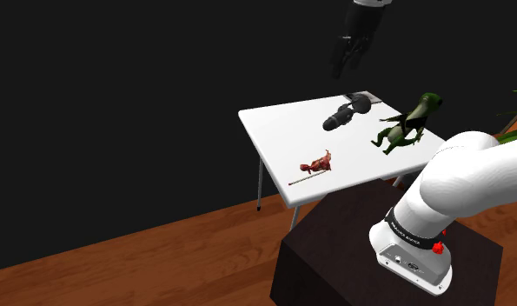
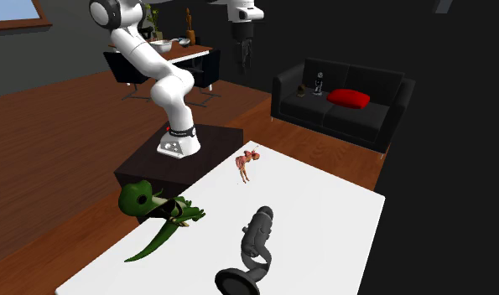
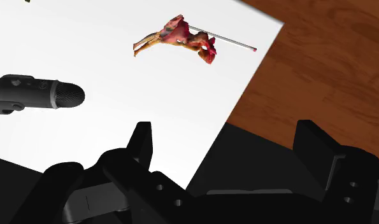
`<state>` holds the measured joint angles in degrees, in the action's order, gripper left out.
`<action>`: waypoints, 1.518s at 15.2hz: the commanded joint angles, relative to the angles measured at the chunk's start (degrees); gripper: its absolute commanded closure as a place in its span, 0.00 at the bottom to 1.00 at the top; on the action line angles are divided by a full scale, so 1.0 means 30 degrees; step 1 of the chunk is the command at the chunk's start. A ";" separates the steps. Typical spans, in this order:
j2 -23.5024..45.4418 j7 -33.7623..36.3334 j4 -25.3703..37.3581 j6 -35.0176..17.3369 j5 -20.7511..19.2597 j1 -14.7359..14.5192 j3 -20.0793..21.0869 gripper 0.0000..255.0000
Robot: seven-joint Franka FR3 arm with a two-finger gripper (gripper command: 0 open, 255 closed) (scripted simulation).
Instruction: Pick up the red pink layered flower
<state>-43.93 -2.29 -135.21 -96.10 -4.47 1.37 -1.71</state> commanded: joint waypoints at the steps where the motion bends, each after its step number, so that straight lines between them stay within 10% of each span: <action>1: 0.0000 0.0000 0.0000 0.0000 0.0000 0.0000 0.0000 0.00; 23: 0.9439 1.4181 -0.6225 -1.1742 0.0232 0.5039 0.1338 0.00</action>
<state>-17.15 38.06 -153.00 -129.41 -3.81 15.92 2.19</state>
